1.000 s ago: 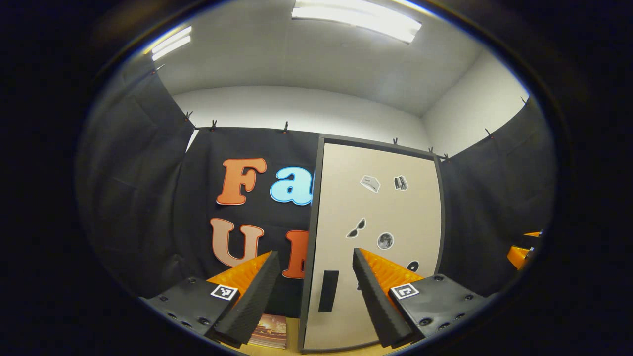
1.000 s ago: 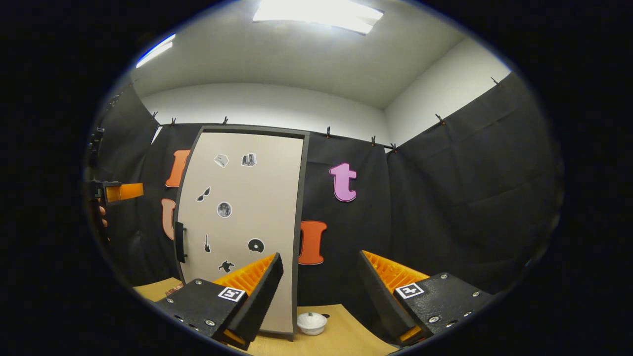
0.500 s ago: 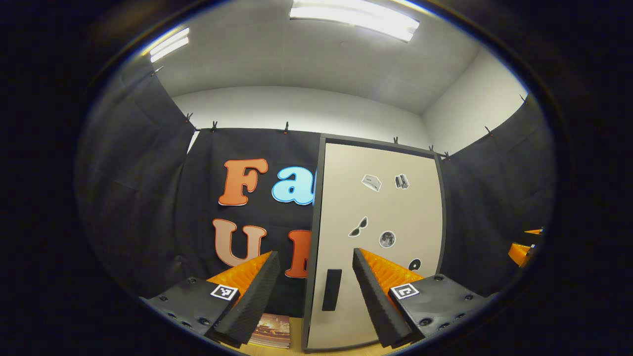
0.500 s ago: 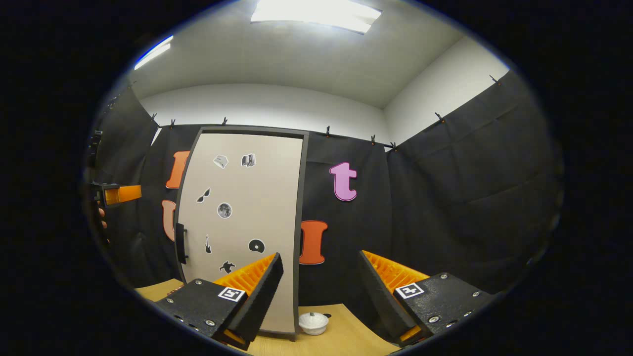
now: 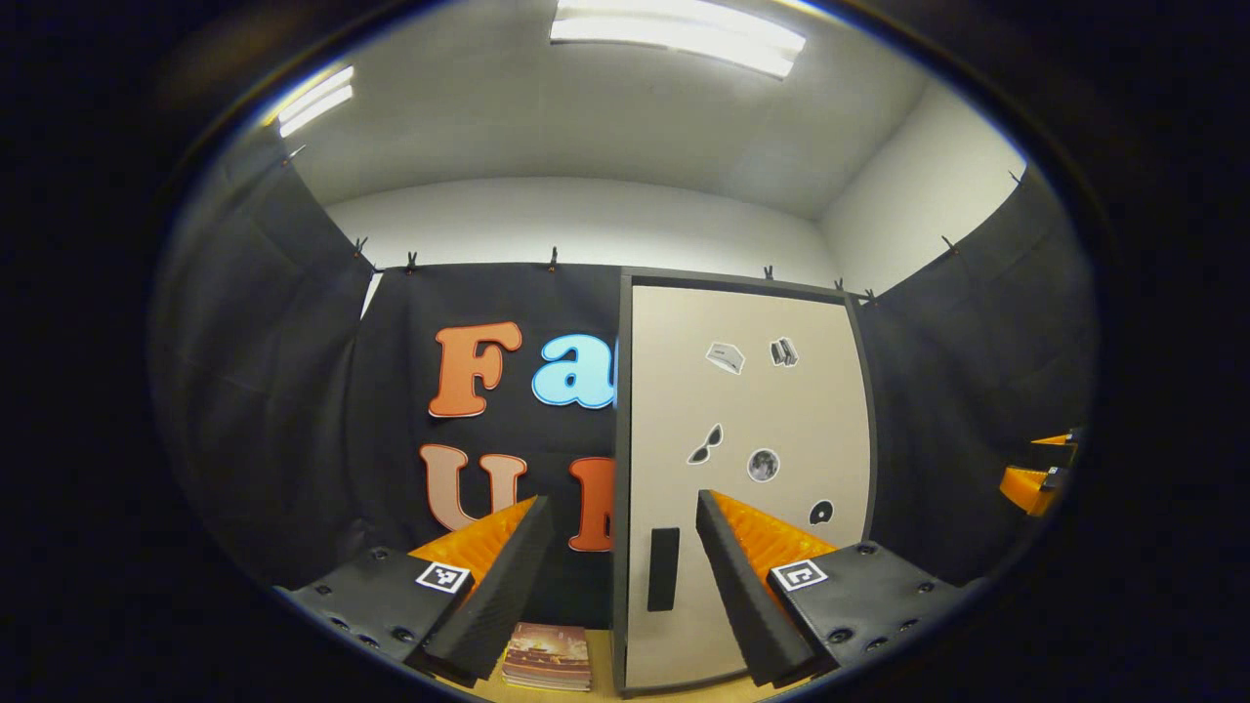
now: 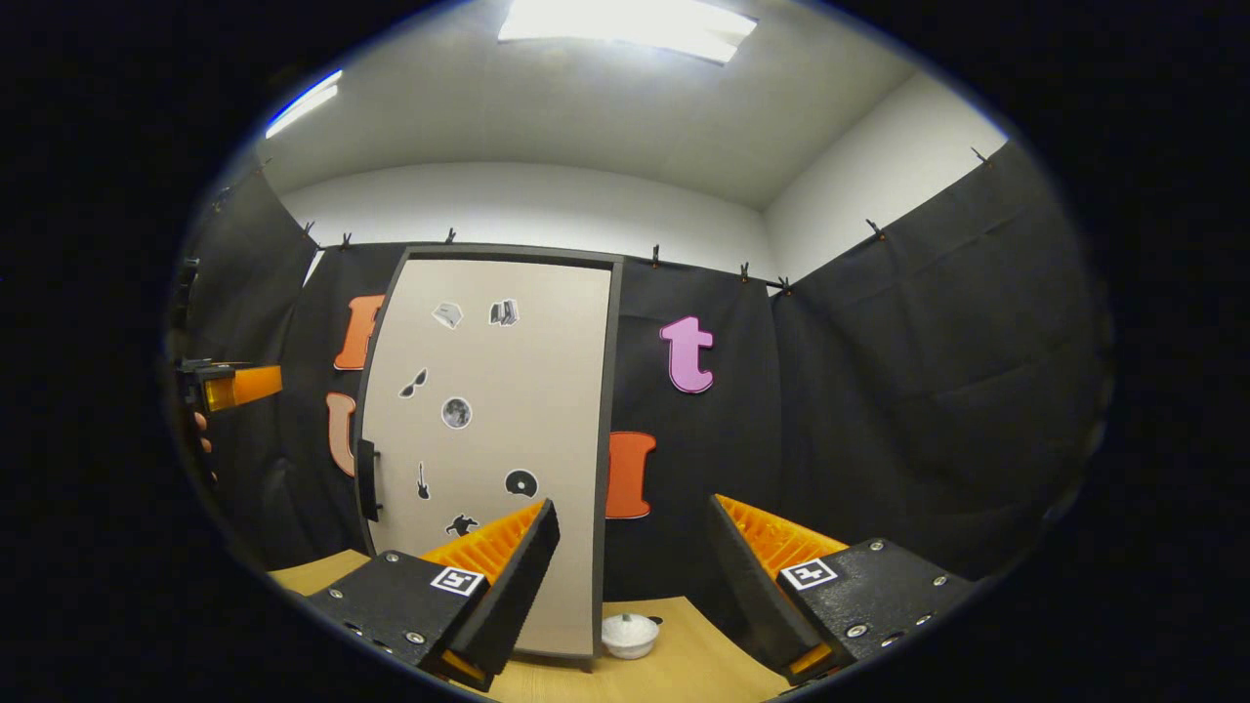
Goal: Open the cabinet door with the right hand, grasp the bottle in the cabinet with the left hand and place it on the coaster, then close the cabinet door with the right hand.
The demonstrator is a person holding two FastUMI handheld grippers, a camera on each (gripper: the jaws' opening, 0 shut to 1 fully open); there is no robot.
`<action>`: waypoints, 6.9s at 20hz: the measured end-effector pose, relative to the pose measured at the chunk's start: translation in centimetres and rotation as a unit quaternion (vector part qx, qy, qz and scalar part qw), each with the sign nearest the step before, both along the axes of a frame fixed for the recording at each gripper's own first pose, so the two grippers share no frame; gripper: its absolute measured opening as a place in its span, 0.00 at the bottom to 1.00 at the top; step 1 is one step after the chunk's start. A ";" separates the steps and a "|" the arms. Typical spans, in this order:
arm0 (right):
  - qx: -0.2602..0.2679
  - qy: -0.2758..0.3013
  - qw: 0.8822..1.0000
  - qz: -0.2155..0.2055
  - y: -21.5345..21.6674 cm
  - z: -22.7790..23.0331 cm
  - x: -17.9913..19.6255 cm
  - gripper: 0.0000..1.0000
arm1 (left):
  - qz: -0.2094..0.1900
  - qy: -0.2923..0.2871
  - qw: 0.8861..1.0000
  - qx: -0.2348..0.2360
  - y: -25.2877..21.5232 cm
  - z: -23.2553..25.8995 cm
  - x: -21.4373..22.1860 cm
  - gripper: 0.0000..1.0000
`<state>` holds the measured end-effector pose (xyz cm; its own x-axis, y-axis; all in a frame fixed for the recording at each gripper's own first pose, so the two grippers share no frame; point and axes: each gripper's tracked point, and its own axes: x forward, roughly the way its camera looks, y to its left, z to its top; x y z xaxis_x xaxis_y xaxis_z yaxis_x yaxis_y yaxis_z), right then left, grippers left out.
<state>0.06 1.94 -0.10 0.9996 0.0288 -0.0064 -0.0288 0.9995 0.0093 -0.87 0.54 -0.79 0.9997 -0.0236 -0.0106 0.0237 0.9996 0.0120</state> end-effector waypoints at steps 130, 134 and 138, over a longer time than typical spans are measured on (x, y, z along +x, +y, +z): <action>0.088 0.144 0.985 0.040 4.6 -9.9 -3.7 0.59 | -0.120 0.148 0.982 -0.005 -19.8 -20.5 5.6 0.96; 0.099 0.141 0.984 0.040 4.3 -10.1 -3.8 0.60 | -0.094 0.170 0.981 0.004 -19.4 -23.8 7.7 0.96; 0.103 0.139 0.984 0.041 4.1 -10.0 -4.0 0.67 | -0.100 0.201 0.974 -0.010 -20.5 -27.7 10.0 0.97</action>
